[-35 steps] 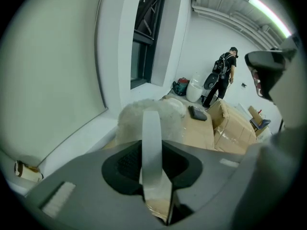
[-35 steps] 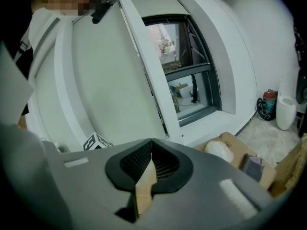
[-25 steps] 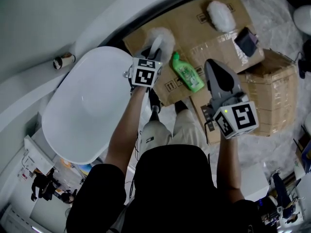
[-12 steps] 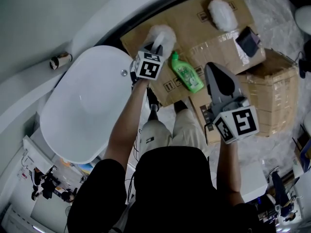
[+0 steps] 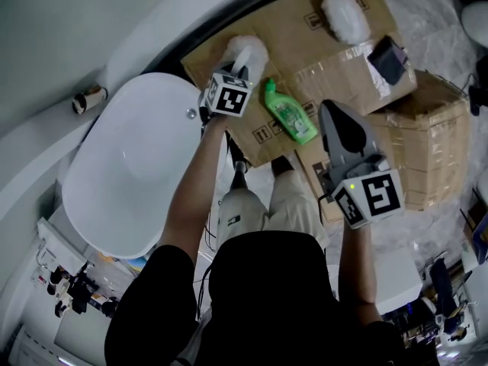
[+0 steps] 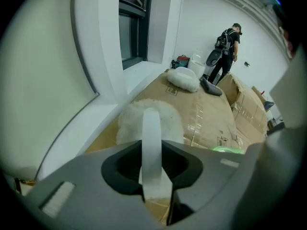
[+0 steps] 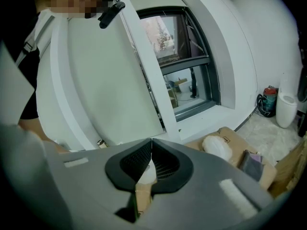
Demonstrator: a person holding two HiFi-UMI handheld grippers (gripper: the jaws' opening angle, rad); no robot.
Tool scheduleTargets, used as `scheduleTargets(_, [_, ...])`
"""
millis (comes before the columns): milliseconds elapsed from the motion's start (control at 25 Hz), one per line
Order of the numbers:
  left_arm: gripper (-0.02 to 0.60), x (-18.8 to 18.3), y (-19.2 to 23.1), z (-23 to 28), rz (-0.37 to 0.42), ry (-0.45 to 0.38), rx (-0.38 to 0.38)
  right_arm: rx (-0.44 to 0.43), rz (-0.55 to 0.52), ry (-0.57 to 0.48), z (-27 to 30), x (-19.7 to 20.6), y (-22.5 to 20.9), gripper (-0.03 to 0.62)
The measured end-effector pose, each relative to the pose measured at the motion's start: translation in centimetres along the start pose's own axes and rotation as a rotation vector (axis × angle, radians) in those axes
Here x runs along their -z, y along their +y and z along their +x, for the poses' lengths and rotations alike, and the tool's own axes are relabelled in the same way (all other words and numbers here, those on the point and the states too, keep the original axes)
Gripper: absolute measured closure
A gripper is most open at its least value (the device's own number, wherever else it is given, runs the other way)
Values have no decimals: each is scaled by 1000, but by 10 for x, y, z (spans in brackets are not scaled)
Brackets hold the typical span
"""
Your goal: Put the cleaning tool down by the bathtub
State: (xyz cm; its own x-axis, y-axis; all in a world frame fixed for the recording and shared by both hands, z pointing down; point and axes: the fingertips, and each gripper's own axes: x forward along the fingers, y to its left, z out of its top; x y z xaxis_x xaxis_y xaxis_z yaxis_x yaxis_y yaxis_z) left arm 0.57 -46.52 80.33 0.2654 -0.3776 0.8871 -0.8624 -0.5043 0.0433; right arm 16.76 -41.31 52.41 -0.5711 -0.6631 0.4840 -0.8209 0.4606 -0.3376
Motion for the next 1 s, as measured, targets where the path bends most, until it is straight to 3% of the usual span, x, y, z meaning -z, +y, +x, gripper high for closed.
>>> scheduleTargets(1000, [485,-9,-2,-20,-8,-40,-1,19,3,-27,-15,-2,3,585])
